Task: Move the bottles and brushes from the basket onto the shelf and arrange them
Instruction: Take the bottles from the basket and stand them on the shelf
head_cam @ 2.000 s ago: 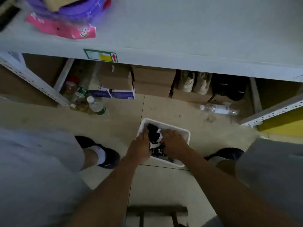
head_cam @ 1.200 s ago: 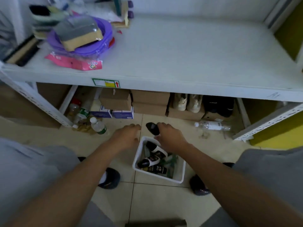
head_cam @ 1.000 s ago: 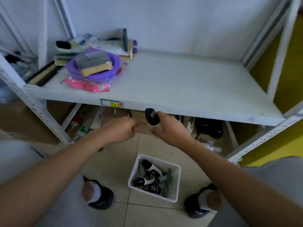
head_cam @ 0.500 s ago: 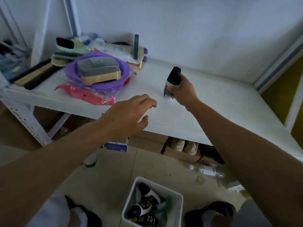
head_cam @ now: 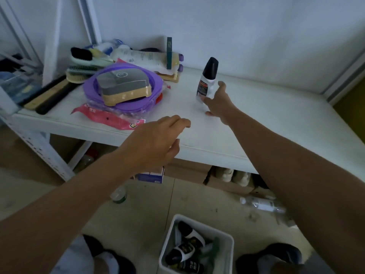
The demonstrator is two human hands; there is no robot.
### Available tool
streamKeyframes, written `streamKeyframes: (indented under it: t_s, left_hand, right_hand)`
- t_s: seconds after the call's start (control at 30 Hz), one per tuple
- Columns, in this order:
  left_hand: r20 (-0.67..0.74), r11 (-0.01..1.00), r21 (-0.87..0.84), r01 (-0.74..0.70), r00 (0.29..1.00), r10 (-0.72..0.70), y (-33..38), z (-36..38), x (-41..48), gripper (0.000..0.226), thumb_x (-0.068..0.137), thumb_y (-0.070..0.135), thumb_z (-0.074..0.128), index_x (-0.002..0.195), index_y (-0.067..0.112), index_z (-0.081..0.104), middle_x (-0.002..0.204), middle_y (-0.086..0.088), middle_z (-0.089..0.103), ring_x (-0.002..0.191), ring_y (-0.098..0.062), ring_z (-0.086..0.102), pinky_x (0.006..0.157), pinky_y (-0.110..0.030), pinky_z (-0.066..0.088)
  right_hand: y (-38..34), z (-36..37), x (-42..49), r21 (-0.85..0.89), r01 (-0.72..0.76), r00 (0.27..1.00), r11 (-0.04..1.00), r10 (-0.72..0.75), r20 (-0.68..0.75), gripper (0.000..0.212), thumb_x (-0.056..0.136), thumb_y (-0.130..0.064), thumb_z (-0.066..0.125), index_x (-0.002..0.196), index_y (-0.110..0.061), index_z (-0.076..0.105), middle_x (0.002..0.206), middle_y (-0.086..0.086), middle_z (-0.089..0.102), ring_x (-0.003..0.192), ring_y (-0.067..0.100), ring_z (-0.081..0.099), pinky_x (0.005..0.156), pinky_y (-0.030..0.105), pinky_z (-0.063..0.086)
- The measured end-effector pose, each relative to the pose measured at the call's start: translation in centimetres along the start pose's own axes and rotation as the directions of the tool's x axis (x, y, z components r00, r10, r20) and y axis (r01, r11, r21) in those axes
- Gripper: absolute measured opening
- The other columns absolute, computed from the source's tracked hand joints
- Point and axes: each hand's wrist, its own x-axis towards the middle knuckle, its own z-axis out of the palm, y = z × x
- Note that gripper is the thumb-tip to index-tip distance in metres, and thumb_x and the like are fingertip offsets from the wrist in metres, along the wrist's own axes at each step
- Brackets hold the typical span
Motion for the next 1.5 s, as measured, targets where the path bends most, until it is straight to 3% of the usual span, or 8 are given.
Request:
streamKeyframes:
  t_s: [0.1,0.23,0.33,0.47,0.63,0.93,1.13,1.5]
  left_hand:
    - [0.003,0.999,0.006,0.039,0.999,-0.039,1.2,0.6,-1.5,0.044,0.096,0.021,0.062,0.138,0.019,0.049,0.125,0.0,0.063,0.101,-0.013,0.062,0.069,-0.021,0.046]
    - [0.042,0.996,-0.021,0.089,0.995,-0.088,4.4,1.2,-3.9,0.038,0.098,0.02,0.056,0.136,0.02,0.049,0.119,0.002,0.063,0.091,-0.011,0.057,0.069,-0.028,0.047]
    - [0.068,0.997,-0.005,0.081,0.994,-0.08,6.7,1.8,-5.5,0.041,0.095,0.018,0.054,0.136,0.018,0.047,0.107,0.0,0.065,0.075,-0.016,0.059,0.06,-0.034,0.05]
    - [0.14,0.998,0.012,0.062,0.988,-0.063,7.9,2.5,-7.3,0.047,0.093,0.014,0.056,0.137,0.019,0.043,0.101,0.003,0.064,0.065,-0.017,0.062,0.053,-0.042,0.055]
    - [0.239,0.996,0.041,0.079,0.967,-0.086,7.4,3.4,-7.9,0.054,0.094,0.021,0.057,0.142,0.026,0.032,0.106,0.007,0.062,0.061,-0.015,0.062,0.052,-0.042,0.056]
    - [0.346,0.995,0.085,-0.054,0.938,0.021,6.6,5.7,-6.9,0.048,0.099,0.028,0.051,0.143,0.025,0.032,0.094,0.005,0.064,0.055,-0.015,0.061,0.044,-0.039,0.054]
    - [0.419,0.99,0.08,-0.114,0.905,0.071,5.7,7.0,-7.4,0.046,0.099,0.024,0.051,0.143,0.021,0.037,0.09,0.005,0.062,0.056,-0.017,0.058,0.044,-0.038,0.05]
    - [0.396,0.993,0.096,-0.071,0.918,0.028,5.5,5.9,-7.4,0.043,0.098,0.023,0.052,0.139,0.023,0.04,0.097,0.005,0.065,0.066,-0.02,0.063,0.054,-0.041,0.054]
  right_hand:
    - [1.4,-1.1,-5.5,-0.145,0.091,0.996,0.985,-0.09,0.014,0.074,0.098,-0.024,0.058,0.154,-0.028,0.009,0.149,0.015,0.034,0.118,0.032,0.053,0.09,0.042,0.056]
    - [3.7,-2.2,-15.7,-0.234,0.375,0.913,0.897,-0.401,-0.071,0.043,0.097,-0.012,0.051,0.136,-0.022,0.039,0.116,0.006,0.057,0.092,0.013,0.061,0.074,0.028,0.051]
    - [7.5,-2.0,-22.0,-0.411,0.571,0.815,0.711,-0.551,0.179,0.028,0.089,-0.016,0.051,0.116,-0.022,0.048,0.096,-0.002,0.058,0.065,0.013,0.055,0.059,0.035,0.049]
    - [14.7,0.4,-26.0,-0.587,0.577,0.814,0.568,-0.338,0.473,0.03,0.087,-0.025,0.049,0.116,-0.026,0.048,0.101,-0.003,0.063,0.073,0.022,0.062,0.061,0.037,0.055]
    - [21.9,5.6,-27.6,-0.628,0.501,0.778,0.596,0.009,0.629,0.046,0.09,-0.023,0.058,0.135,-0.023,0.048,0.132,0.005,0.055,0.11,0.027,0.059,0.085,0.038,0.051]
    - [31.8,15.5,-28.0,-0.698,0.471,0.735,0.54,0.197,0.649,0.039,0.096,-0.014,0.053,0.135,-0.012,0.048,0.119,0.008,0.06,0.104,0.029,0.063,0.085,0.042,0.054]
    - [33.4,17.5,-27.5,-0.688,0.549,0.71,0.475,0.169,0.683,0.033,0.094,-0.02,0.057,0.125,-0.01,0.05,0.114,0.009,0.059,0.094,0.03,0.064,0.08,0.049,0.056]
    - [26.2,12.7,-27.0,-0.572,0.444,0.772,0.689,0.029,0.634,0.041,0.083,-0.038,0.067,0.118,-0.02,0.054,0.108,0.0,0.065,0.093,0.021,0.065,0.076,0.034,0.053]
